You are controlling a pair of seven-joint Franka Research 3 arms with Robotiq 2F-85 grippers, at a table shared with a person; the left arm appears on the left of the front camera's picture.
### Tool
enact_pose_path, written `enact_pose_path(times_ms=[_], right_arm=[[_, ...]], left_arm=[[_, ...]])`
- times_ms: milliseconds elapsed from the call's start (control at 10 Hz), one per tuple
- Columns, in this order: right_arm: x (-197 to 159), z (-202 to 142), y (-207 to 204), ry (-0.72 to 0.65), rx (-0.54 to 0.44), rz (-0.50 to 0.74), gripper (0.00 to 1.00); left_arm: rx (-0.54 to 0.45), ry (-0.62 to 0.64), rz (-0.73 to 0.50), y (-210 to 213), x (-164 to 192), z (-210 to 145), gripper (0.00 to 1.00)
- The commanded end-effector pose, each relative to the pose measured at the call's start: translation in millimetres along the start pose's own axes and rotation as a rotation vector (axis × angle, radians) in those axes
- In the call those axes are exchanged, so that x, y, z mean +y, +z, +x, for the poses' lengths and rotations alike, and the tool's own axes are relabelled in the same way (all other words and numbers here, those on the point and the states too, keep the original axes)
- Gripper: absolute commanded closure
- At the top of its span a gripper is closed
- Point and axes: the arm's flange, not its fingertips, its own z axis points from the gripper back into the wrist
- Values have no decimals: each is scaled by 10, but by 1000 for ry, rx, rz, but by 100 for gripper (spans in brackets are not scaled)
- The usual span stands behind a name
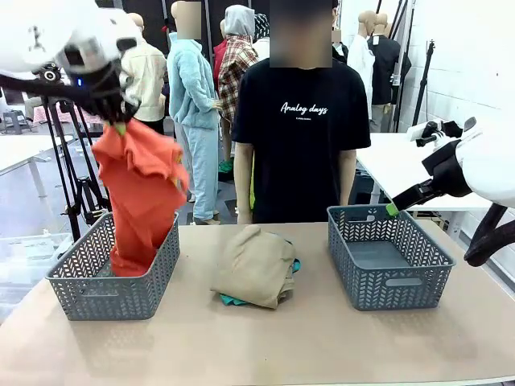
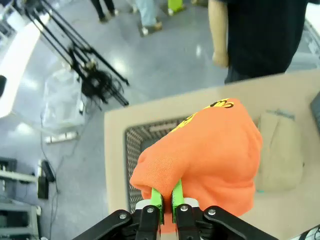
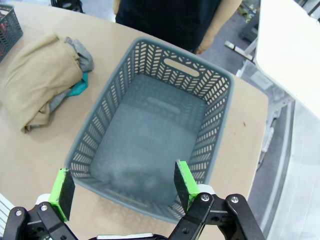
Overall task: Sort the tops and bottoms.
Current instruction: Sort the clothes according to human instructions.
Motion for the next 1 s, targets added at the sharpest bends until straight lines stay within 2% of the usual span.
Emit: enact_pose_path(times_ms=[0,300,400,600,800,900], right_arm=[[-9,-1,-29,-13,-9,16,0],[-9,-1,-29,-13,-9,16,0],[-9,-1,-29,-13,-9,16,0],[-9,-1,-29,-13,-9,16,0],[-9,-1,-29,-13,-9,16,0],[-9,-1,-29,-13,-9,16,0]], left_arm=[[82,21,35,-300,79,-241,100],[173,5,166,-1082,132,-544,100],[222,39,156,-1327,146,-665,100],[211,72,174,-1552,163,-731,100],[240,76,130,-1666,139,-759,100],[241,85,106,-1701,115,-757,92]])
